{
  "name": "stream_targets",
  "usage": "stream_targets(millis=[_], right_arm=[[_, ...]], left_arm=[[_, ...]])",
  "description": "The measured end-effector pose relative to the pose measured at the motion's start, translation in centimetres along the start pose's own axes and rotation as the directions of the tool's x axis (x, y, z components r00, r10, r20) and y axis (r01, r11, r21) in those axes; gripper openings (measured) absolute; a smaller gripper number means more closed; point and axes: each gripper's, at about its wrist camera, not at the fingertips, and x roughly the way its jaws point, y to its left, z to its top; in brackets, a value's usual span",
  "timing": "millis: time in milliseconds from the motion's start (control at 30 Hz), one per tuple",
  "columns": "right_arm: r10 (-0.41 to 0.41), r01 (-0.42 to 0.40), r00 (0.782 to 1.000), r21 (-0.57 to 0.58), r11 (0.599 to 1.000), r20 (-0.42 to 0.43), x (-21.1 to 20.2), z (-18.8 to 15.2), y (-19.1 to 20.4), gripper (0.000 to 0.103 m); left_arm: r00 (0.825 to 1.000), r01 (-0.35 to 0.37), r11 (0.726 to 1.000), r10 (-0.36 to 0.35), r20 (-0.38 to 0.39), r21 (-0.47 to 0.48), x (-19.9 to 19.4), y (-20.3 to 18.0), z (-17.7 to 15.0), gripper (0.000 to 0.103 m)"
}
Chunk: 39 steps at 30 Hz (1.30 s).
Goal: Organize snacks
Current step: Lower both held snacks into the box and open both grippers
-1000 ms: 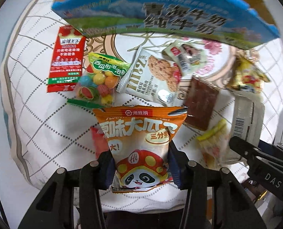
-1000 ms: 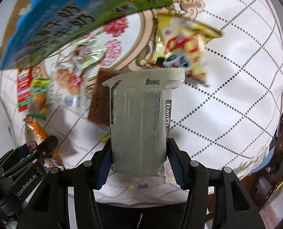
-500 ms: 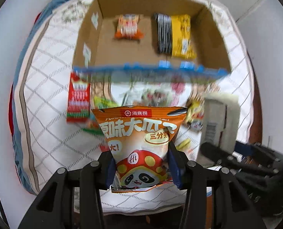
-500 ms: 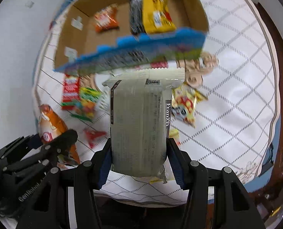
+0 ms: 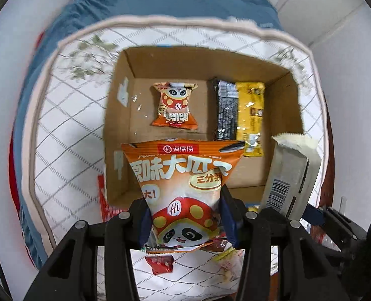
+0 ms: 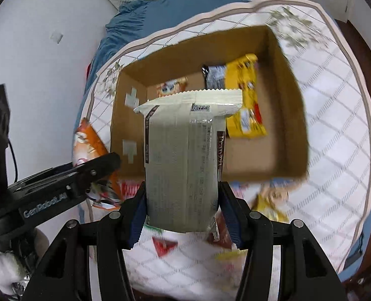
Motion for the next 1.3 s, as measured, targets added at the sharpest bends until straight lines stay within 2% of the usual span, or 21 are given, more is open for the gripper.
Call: stream_targets(millis=[233, 467, 600, 633, 700, 733, 767, 933, 1000, 1100, 1133, 1233, 1300], right_arm=[[-0.043, 0.041, 0.997, -0.026, 0.999, -0.07, 6.3, 4.4, 1.8, 0.057], [-0.092, 0.083, 0.985, -0.065, 0.994, -0.147, 11.2, 5.1, 1.8, 0.057], [-0.088, 0.074, 0.976, -0.076, 0.994, -0.2, 13.2, 4.9, 1.7, 0.058], [-0.081, 0.064, 0.966, -0.078, 0.995, -0.245, 14.3, 4.8, 1.8, 0.059], [-0.088, 0.068, 0.961, -0.082, 0.994, -0.262, 14.8, 4.7, 1.8, 0.072], [-0.104, 0.082, 0.958, -0.09, 0.993, -0.268, 15.1, 4.7, 1.8, 0.09], [-0.11, 0.089, 0.958, -0.092, 0.992, -0.265, 15.3, 4.7, 1.8, 0.095], [-0.117, 0.102, 0.96, -0.069, 0.992, -0.255, 15.5, 4.6, 1.0, 0.095], [-0.123, 0.112, 0.962, -0.058, 0.992, -0.243, 15.1, 4.6, 0.4, 0.095], [-0.135, 0.129, 0.968, -0.041, 0.991, -0.214, 14.1, 4.6, -0.5, 0.095], [-0.137, 0.132, 0.971, -0.035, 0.991, -0.197, 13.5, 4.6, -0.9, 0.098], [-0.137, 0.137, 0.979, -0.007, 0.99, -0.149, 12.0, 4.1, -1.8, 0.099], [-0.154, 0.155, 0.982, -0.005, 0.988, -0.112, 10.8, 3.6, -2.1, 0.099]], left_arm=[[0.99, -0.001, 1.0, -0.003, -0.141, -0.031, 5.8, 2.2, 4.7, 0.044], [0.976, -0.03, 1.0, 0.029, -0.216, 0.0, 8.9, 2.6, 5.2, 0.044], [0.969, -0.039, 0.999, 0.035, -0.245, -0.013, 10.2, 3.0, 4.6, 0.045], [0.967, -0.044, 0.999, 0.04, -0.252, -0.012, 10.7, 3.2, 4.6, 0.045], [0.965, -0.056, 0.998, 0.051, -0.258, -0.014, 11.2, 3.4, 4.4, 0.048], [0.964, -0.067, 0.998, 0.061, -0.257, -0.015, 11.3, 3.6, 4.2, 0.055], [0.964, -0.068, 0.997, 0.06, -0.257, -0.022, 11.4, 3.8, 4.0, 0.066], [0.968, -0.076, 0.996, 0.061, -0.245, -0.049, 11.1, 5.0, 3.5, 0.076], [0.972, -0.083, 0.995, 0.07, -0.222, -0.051, 10.6, 5.2, 3.2, 0.085], [0.984, -0.072, 0.995, 0.059, -0.168, -0.072, 9.8, 5.3, 2.9, 0.085], [0.988, -0.068, 0.995, 0.056, -0.142, -0.079, 9.3, 5.4, 3.0, 0.085], [0.994, -0.095, 0.993, 0.091, -0.059, -0.069, 7.5, 5.2, 2.2, 0.085], [0.994, -0.109, 0.992, 0.108, -0.015, -0.061, 6.4, 4.9, 1.6, 0.09]])
